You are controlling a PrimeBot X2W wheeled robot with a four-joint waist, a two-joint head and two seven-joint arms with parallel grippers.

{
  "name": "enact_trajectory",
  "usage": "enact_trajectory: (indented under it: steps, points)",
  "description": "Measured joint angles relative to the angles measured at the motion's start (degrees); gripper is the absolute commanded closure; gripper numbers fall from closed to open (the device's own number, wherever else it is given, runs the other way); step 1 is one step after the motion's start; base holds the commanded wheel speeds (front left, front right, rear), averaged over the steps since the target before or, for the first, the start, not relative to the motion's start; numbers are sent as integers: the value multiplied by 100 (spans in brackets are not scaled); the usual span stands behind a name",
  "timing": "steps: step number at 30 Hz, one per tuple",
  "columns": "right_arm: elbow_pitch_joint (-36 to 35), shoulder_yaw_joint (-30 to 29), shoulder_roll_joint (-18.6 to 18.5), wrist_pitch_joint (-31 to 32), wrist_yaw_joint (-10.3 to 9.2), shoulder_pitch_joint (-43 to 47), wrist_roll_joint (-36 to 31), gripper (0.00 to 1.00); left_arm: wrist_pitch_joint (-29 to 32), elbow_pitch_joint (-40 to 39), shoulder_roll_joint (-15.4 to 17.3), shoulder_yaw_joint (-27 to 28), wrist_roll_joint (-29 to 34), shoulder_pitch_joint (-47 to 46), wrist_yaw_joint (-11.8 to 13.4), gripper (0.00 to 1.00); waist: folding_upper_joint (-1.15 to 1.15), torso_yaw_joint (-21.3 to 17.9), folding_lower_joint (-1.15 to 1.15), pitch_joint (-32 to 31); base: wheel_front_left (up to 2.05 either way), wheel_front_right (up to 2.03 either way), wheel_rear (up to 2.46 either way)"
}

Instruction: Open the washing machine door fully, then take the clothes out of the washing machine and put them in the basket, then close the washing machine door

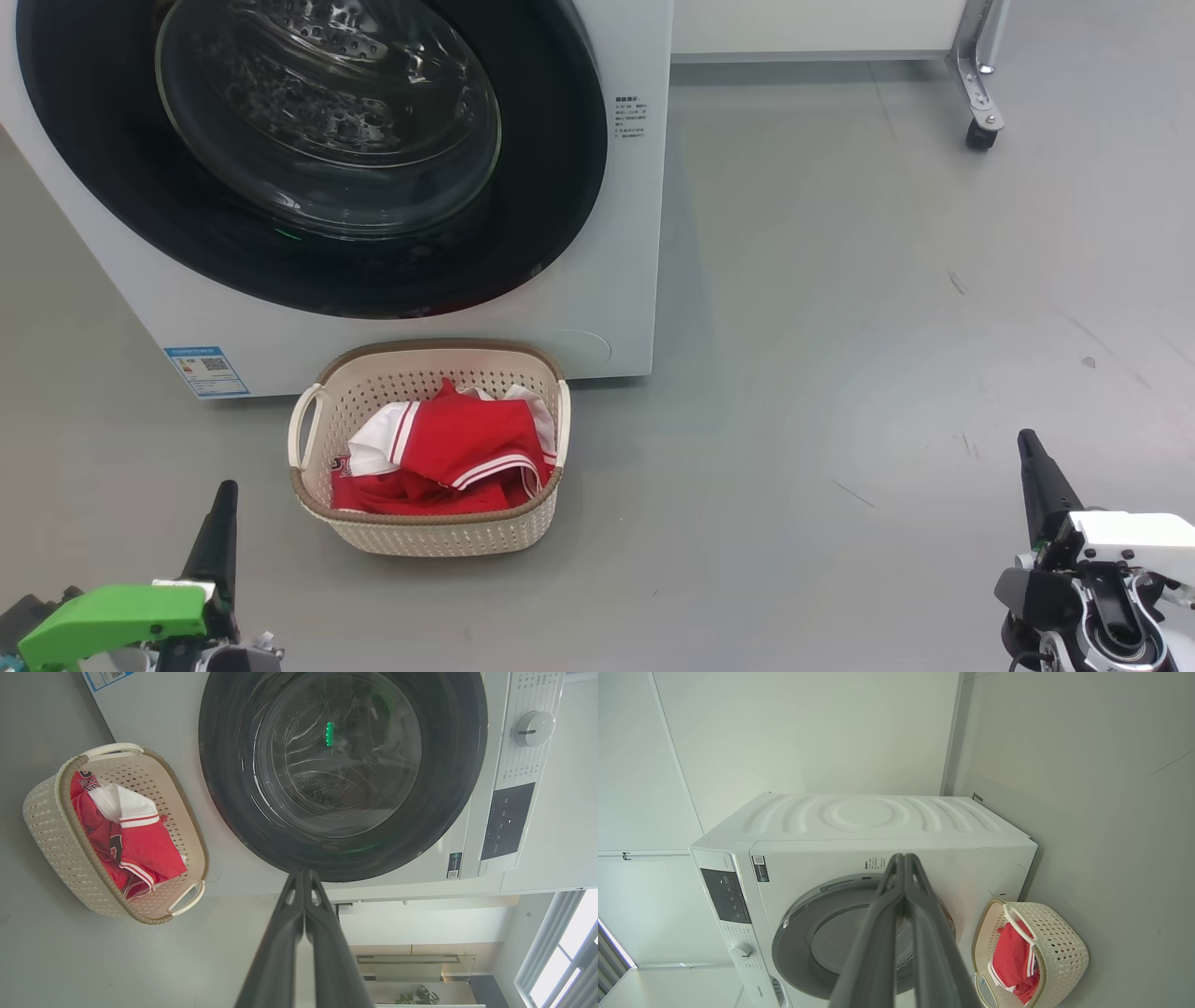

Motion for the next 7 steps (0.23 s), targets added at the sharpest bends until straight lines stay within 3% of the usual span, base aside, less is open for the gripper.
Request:
enact_trajectory:
  steps: [7]
  points:
    - [-1,-2,1,1,0,0,0,100,0,-2,0,3,0,0,0,100,0,0,0,0,0,0,0]
